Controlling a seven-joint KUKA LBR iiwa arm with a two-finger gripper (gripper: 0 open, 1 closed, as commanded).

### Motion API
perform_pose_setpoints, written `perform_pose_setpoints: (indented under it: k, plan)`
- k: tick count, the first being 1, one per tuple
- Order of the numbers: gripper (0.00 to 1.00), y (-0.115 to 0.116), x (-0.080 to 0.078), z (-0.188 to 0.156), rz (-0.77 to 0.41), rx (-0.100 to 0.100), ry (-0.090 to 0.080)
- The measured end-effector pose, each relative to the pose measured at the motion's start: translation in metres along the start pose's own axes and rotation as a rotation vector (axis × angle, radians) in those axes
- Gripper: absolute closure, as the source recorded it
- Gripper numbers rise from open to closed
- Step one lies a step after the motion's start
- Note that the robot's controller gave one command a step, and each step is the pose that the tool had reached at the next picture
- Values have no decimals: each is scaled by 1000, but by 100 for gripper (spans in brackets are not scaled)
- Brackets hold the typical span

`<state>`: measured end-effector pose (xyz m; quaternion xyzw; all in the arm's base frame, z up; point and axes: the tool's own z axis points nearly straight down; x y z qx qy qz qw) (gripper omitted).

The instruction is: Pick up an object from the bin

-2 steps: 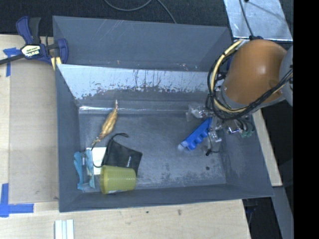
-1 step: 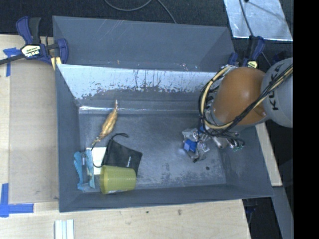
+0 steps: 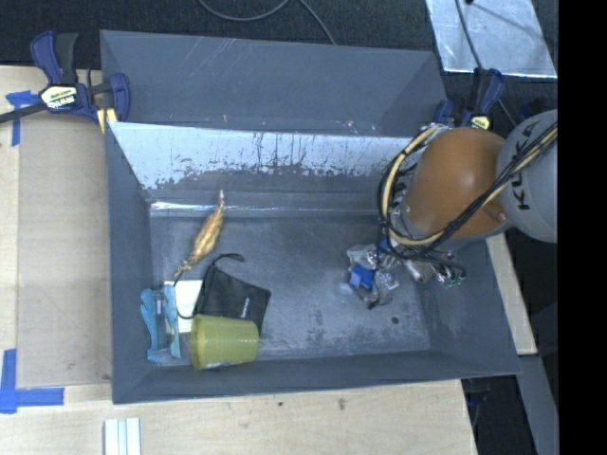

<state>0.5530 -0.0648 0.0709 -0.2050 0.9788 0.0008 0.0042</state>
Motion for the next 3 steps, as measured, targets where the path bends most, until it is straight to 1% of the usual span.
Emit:
perform_pose_setpoints:
  k: [1, 3]
  plan:
    - [100, -4, -2, -96, 10, 1, -3]
    - [100, -4, -1, -96, 11, 0, -2]
